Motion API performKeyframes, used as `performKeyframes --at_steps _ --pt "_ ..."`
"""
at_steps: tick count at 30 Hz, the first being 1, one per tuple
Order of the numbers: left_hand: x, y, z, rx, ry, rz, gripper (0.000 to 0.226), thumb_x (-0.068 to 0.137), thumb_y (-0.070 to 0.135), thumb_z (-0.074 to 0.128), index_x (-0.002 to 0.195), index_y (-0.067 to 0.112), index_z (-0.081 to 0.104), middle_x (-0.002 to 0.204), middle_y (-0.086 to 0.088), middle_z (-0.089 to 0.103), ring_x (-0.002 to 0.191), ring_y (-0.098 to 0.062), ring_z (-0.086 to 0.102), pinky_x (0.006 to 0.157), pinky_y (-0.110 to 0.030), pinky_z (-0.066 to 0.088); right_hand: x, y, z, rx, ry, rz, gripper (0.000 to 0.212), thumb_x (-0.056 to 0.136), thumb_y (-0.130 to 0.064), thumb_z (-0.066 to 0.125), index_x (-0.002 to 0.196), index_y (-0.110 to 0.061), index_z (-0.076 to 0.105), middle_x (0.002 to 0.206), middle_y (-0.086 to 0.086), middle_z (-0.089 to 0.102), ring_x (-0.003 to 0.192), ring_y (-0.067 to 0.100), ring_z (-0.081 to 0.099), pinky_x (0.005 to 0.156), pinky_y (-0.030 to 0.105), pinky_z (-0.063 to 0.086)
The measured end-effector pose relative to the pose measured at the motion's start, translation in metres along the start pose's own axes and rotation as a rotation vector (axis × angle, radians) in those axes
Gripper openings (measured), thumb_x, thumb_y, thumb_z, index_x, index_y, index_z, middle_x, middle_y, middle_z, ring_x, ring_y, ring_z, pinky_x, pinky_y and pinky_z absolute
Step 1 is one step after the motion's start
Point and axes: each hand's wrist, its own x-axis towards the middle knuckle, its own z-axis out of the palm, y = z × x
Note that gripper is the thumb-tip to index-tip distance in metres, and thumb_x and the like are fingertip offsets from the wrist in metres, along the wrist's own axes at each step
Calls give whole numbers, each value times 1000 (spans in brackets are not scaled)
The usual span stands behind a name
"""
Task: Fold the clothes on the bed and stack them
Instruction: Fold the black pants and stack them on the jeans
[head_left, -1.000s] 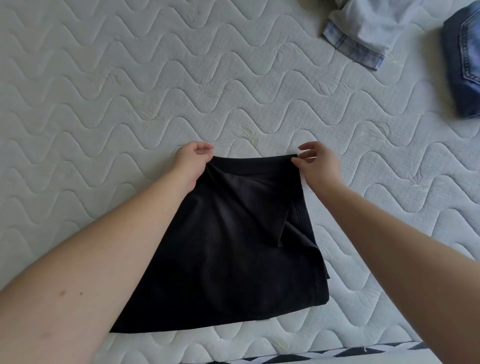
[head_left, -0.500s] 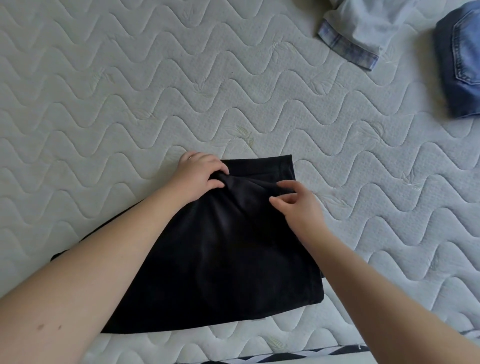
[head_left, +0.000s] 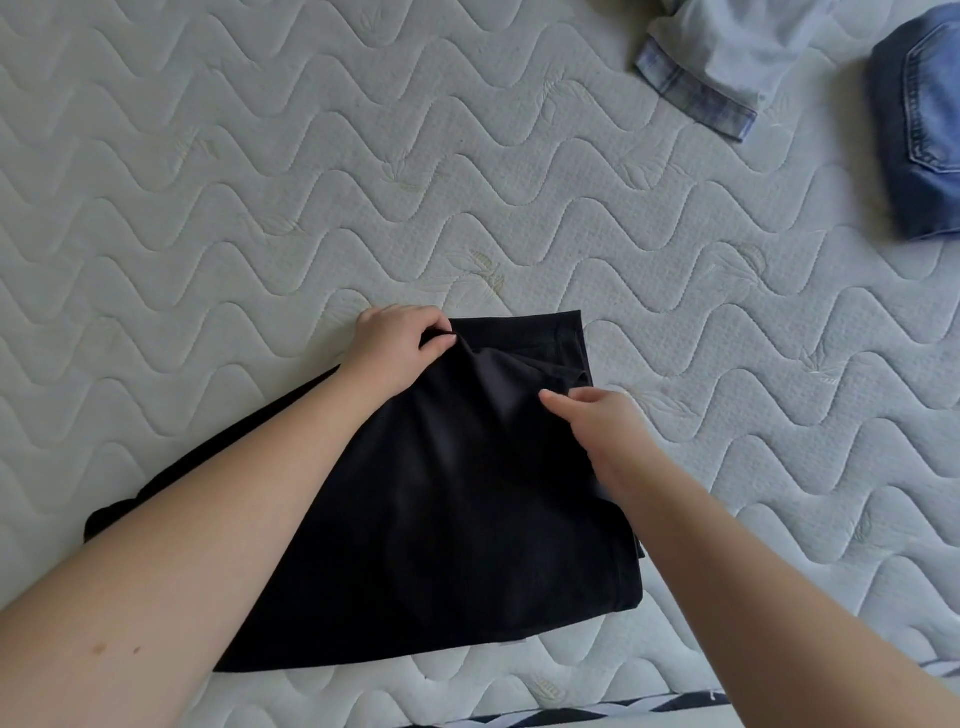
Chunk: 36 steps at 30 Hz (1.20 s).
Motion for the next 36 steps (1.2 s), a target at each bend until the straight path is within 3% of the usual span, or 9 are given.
performKeyframes --at_steps 5,11,13,15,18,21,25,29,36 --pt "2 -3 -5 5 16 -6 17 87 45 65 95 30 66 91 15 62 94 -13 52 91 -36 34 18 -27 -19 168 24 -99 18 84 -31 73 87 -14 69 60 -9 66 54 4 63 46 16 47" --pt "5 -5 -7 65 55 -17 12 89 36 66 96 27 69 92 12 61 99 -18 53 91 -36 31 43 -55 -29 324 -46 -111 33 86 -23 73 116 -19 61 102 5 71 87 15 71 72 29 58" --pt "6 -4 -5 65 78 -40 10 90 33 65 95 25 69 93 10 63 100 -20 54 89 -36 32 45 -55 -26 314 -66 -141 33 83 -16 75 114 -19 63 102 3 71 82 12 72 64 23 57" --pt "6 -4 -3 57 105 -60 10 89 32 67 93 24 69 93 7 63 100 -22 55 88 -36 34 47 -51 -22 132 31 -236 28 82 -14 76 107 -23 66 99 -2 71 81 11 71 63 23 56" --pt "5 -6 2 53 124 -119 21 88 39 67 102 24 66 105 2 58 106 -24 51 91 -38 36 52 -43 -18 -288 242 -417 20 84 -22 72 102 -27 66 104 -5 65 93 12 63 78 31 54" --pt "6 -11 0 -30 81 -233 40 86 50 66 116 25 59 115 2 54 113 -22 49 94 -40 42 55 -40 -17 -441 343 -550 26 86 -33 69 111 -26 62 109 -7 56 105 16 55 90 35 48" --pt "8 -23 -15 -221 -80 -274 53 74 47 79 117 24 57 108 9 54 106 -15 53 97 -38 44 59 -42 -21 -792 197 -869 62 80 -52 70 134 -30 48 133 -3 48 127 22 37 107 39 25" --pt "3 -30 -23 -263 -138 -302 33 78 26 81 105 27 62 106 6 62 95 -13 57 85 -27 43 67 -50 -21 -1163 100 -901 59 80 -49 71 132 -30 51 127 -1 55 125 26 38 104 41 21" --pt "-16 -22 -24 -350 83 -327 9 88 30 69 92 30 60 96 9 63 94 -15 56 81 -26 41 57 -71 -20 -1157 87 -936 33 88 -42 64 109 -15 66 101 8 65 100 30 56 80 35 35"
